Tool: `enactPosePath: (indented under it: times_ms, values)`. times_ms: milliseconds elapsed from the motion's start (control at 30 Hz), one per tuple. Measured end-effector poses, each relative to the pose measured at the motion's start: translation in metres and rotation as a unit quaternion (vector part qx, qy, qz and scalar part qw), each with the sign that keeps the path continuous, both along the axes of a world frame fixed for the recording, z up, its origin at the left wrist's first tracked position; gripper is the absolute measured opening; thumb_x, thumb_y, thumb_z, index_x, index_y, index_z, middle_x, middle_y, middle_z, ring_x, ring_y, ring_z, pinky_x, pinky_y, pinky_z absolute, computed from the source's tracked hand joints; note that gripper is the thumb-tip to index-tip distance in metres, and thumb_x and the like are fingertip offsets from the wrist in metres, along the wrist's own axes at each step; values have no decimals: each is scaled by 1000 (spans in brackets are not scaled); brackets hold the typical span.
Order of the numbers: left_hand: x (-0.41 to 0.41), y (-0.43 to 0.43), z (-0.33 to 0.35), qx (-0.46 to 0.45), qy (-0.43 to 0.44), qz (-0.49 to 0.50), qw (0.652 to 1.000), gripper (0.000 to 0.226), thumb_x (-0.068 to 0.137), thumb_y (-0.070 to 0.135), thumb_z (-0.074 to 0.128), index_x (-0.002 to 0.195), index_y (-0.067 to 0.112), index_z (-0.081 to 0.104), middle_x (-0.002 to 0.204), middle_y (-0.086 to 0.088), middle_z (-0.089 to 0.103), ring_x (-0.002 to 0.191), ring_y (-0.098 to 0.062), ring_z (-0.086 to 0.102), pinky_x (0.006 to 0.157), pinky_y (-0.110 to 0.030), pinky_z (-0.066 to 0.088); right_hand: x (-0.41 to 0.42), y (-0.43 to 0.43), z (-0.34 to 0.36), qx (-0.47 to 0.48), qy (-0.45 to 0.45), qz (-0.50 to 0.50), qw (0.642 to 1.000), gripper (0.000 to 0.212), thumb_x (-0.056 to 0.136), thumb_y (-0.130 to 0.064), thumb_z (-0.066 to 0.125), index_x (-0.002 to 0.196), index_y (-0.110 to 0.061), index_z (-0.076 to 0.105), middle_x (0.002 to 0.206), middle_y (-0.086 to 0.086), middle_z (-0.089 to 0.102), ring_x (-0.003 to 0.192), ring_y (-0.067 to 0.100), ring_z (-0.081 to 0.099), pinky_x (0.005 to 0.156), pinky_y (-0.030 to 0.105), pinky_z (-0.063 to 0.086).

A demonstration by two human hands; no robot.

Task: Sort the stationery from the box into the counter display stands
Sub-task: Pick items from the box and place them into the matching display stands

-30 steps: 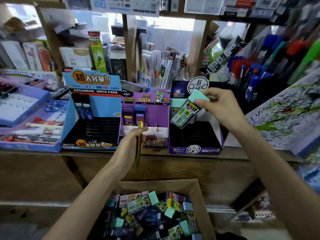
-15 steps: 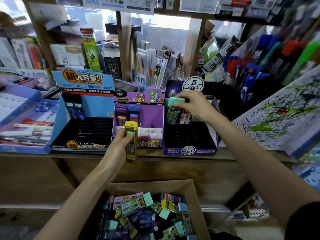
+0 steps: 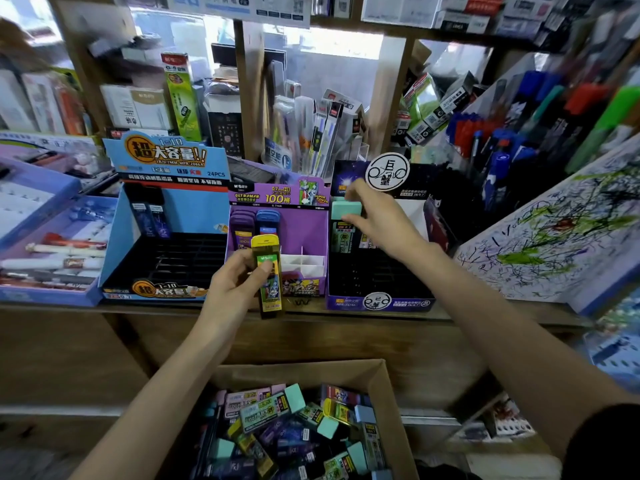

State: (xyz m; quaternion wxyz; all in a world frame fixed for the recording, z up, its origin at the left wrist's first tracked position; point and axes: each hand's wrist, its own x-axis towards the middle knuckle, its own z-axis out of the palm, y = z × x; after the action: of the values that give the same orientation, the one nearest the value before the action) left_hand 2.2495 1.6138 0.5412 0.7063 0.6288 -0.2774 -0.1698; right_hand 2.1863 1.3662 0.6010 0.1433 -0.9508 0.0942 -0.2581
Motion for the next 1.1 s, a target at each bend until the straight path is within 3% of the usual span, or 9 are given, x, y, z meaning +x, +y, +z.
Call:
enactPosePath:
  times_ms: [133, 233, 367, 467, 567, 700, 867, 967, 1100]
  values:
    - [-1, 2, 8, 2, -24, -1, 1000, 15, 91, 19, 56, 102, 24, 65, 106, -10, 64, 100, -16, 62, 77, -26, 55, -2, 9, -16, -168, -56, -4, 984, 17, 81, -7, 68, 96, -3, 61, 104, 13, 59, 93, 31, 54, 81, 35, 39]
    - [0, 3, 12, 10, -28, -1, 1000, 14, 91, 19, 57, 101, 25, 65, 107, -12, 64, 101, -20, 62, 85, -35, 53, -3, 11, -20, -153, -59, -24, 986, 32, 81, -2, 65, 112, -1, 58, 109, 14, 60, 98, 32, 54, 84, 30, 34]
    - [0, 0, 16, 19, -39, -1, 999, 12, 92, 20, 58, 100, 23, 65, 106, -14, 63, 100, -17, 62, 79, -27, 53, -8, 22, -8, -170, -72, -39, 982, 34, 89, -6, 55, 123, -4, 55, 116, 12, 60, 109, 30, 53, 94, 35, 35]
    - [0, -2, 22, 22, -48, -8, 999, 14, 90, 21, 59, 103, 24, 66, 106, -14, 64, 102, -21, 61, 86, -36, 52, -17, 54, 3, -18, -135, 16, 991, 26, 92, -17, 54, 116, -8, 58, 107, 5, 60, 101, 14, 53, 86, 22, 37]
    - [-2, -6, 29, 12, -59, -13, 998, 16, 90, 17, 60, 97, 30, 66, 99, -3, 69, 96, -14, 63, 82, -28, 52, -19, 90, 14, 222, -71, 104, 967, 17, 91, -22, 59, 107, -16, 61, 94, -6, 61, 86, -1, 55, 74, 8, 40]
    - [-3, -10, 44, 7, -82, -5, 997, 17, 90, 10, 59, 96, 25, 64, 99, -12, 68, 92, -15, 61, 84, -35, 50, -11, 104, 25, 323, -43, 113, 939, 13, 87, -6, 63, 96, -15, 60, 90, 5, 61, 77, 20, 62, 72, 25, 52]
    - [14, 0, 46, 96, -159, 105, 977, 29, 89, 20, 63, 117, 17, 57, 117, -1, 58, 99, -3, 55, 86, -18, 46, -1, 90, 36, 336, -94, 93, 933, 26, 84, 1, 64, 82, -24, 56, 78, 0, 59, 62, 14, 61, 57, 18, 49]
    - [28, 16, 32, 256, -253, 178, 916, 50, 89, 30, 63, 132, 10, 48, 130, -8, 48, 121, -19, 45, 99, -30, 38, 7, 78, 34, 264, -128, 37, 955, 20, 82, -6, 67, 86, -24, 59, 81, -1, 60, 75, 22, 62, 75, 35, 54]
    - [32, 27, 7, 339, -265, 149, 891, 56, 89, 35, 62, 134, 6, 45, 133, -12, 45, 123, -27, 45, 100, -38, 39, 18, 76, 21, 218, -141, 11, 966, 14, 83, -8, 67, 93, -17, 62, 81, -2, 60, 67, 11, 56, 73, 28, 50]
